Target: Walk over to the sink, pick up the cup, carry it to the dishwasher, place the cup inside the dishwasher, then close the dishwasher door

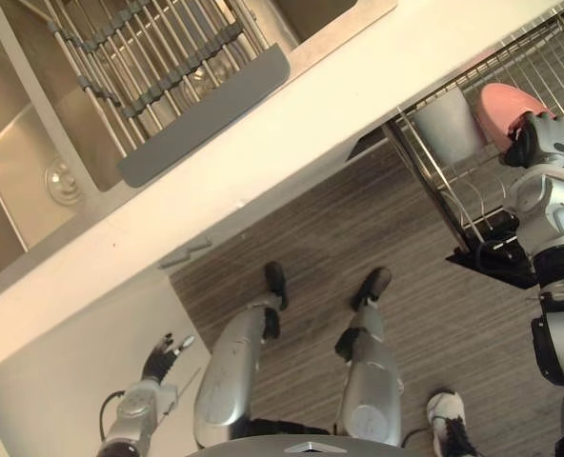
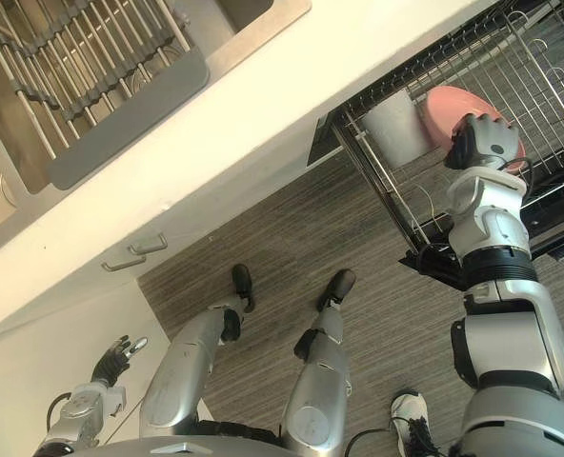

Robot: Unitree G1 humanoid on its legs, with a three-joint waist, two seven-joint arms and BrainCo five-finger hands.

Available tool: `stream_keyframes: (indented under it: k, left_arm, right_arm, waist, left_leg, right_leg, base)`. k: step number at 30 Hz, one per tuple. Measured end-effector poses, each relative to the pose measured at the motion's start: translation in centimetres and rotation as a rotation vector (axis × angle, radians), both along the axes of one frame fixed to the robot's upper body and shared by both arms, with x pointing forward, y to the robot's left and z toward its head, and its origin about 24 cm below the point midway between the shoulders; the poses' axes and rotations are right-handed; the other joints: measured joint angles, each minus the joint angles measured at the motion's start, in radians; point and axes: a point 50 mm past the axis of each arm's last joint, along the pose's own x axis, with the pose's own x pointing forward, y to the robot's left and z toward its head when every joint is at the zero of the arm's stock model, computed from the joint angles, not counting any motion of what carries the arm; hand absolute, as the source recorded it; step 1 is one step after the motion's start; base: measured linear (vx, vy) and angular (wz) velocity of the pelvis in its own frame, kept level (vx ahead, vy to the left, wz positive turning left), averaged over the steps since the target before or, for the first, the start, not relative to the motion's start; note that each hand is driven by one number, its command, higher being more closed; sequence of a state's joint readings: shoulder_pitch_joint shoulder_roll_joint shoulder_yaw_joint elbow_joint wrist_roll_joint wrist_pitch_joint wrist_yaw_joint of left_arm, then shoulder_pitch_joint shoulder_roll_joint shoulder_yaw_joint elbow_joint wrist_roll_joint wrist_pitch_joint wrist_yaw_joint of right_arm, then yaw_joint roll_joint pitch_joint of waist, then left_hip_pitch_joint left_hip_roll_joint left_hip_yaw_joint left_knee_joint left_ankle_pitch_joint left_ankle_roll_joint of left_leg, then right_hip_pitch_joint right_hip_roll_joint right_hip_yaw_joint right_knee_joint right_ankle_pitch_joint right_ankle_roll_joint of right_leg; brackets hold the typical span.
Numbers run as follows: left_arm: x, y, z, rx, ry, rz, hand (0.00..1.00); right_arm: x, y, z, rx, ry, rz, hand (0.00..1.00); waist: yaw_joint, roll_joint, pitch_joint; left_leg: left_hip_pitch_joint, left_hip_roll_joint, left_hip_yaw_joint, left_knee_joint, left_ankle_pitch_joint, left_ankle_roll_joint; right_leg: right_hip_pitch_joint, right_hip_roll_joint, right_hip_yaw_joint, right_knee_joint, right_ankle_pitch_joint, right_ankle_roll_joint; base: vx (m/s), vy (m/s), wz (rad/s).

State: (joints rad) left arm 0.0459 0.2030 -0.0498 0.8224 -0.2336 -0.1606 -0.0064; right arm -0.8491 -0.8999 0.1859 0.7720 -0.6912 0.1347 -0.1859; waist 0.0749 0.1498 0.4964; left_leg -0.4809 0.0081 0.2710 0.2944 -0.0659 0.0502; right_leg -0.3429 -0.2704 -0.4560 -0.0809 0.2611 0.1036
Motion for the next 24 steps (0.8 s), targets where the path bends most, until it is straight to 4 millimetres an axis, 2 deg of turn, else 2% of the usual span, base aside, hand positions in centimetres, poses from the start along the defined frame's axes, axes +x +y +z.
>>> stream_keyframes:
  k: [8,12,15,18,19,21,22,23,24]
  left_arm:
    - [0.4,-0.5,0.3,-0.015,-0.024,-0.006,0.0]
    - [0.3,-0.8,0.2,-0.022,-0.025,-0.004,0.0]
    - [0.1,-0.6,0.1,-0.02,-0.028,0.004,0.0]
    - [-0.6,-0.7,-0.2,-0.024,-0.008,0.013,0.0]
    - [-1.1,-0.8,-0.5,-0.026,0.013,0.019,0.0]
    - [-1.7,-0.7,-0.9,-0.022,0.037,0.027,0.0]
    - [-2.1,-0.6,-1.1,-0.017,0.053,0.037,0.0]
    - [-2.3,-0.5,-1.2,-0.015,0.056,0.041,0.0]
    - [-3.1,-0.3,-1.5,-0.008,0.075,0.055,0.0]
  right_arm:
    - [-0.7,-0.6,1.3,0.026,-0.163,-0.019,0.0]
    - [-1.7,-1.2,1.6,0.026,-0.293,-0.033,0.0]
    - [-2.9,-1.6,1.6,0.025,-0.393,-0.039,0.0]
    - [-4.3,-2.8,0.0,0.077,-0.434,-0.079,0.0]
    - [-5.3,-4.0,-1.1,0.163,-0.479,-0.13,0.0]
    - [-6.6,-5.3,-2.2,0.271,-0.546,-0.193,0.0]
    - [-8.1,-6.6,-3.5,0.378,-0.608,-0.264,0.0]
    - [-8.4,-6.8,-3.9,0.403,-0.618,-0.278,0.0]
    - [-9.4,-7.6,-5.5,0.519,-0.666,-0.332,0.0]
  waist:
    - [-0.021,0.0,0.0]
    - [-0.027,-0.002,-0.001]
    - [-0.045,-0.01,-0.01]
    - [-0.066,-0.036,-0.034]
    - [-0.077,-0.056,-0.066]
    - [-0.089,-0.075,-0.094]
    - [-0.096,-0.092,-0.111]
    - [-0.097,-0.095,-0.117]
    - [-0.102,-0.108,-0.15]
  left_leg:
    - [0.038,-0.001,-0.009,-0.005,0.0,0.0]
    - [0.097,-0.006,-0.01,-0.039,0.006,-0.003]
    - [0.128,-0.01,-0.011,-0.074,0.018,-0.013]
    - [0.15,-0.011,-0.018,-0.105,0.036,-0.02]
    - [0.152,-0.008,-0.021,-0.107,0.037,-0.023]
    - [0.163,-0.005,-0.022,-0.107,0.037,-0.024]
    - [0.197,-0.004,-0.023,-0.11,0.034,-0.027]
    - [0.204,-0.004,-0.023,-0.113,0.033,-0.028]
    - [0.224,-0.005,-0.022,-0.124,0.03,-0.032]
  right_leg:
    - [0.033,-0.003,-0.004,0.022,-0.012,-0.006]
    - [0.074,-0.005,0.0,0.029,-0.025,-0.015]
    - [0.091,-0.005,0.001,0.028,-0.033,-0.006]
    - [0.102,0.0,-0.004,0.027,-0.034,-0.001]
    - [0.104,0.005,-0.004,0.026,-0.035,-0.001]
    - [0.116,0.007,-0.004,0.025,-0.036,-0.002]
    - [0.15,0.008,-0.001,0.025,-0.039,-0.006]
    - [0.154,0.008,0.0,0.024,-0.039,-0.006]
    - [0.168,0.009,0.002,0.024,-0.045,-0.014]
  base:
    - [-0.01,0.014,0.01]
    - [-0.01,0.033,-0.02]
    - [0.01,0.001,0.01]
    - [0.05,-0.009,0.03]
    - [0.08,-0.017,0.0]
    - [0.08,-0.008,0.0]
    - [0.05,0.004,-0.01]
    - [0.06,0.016,-0.06]
    - [0.04,0.028,-0.07]
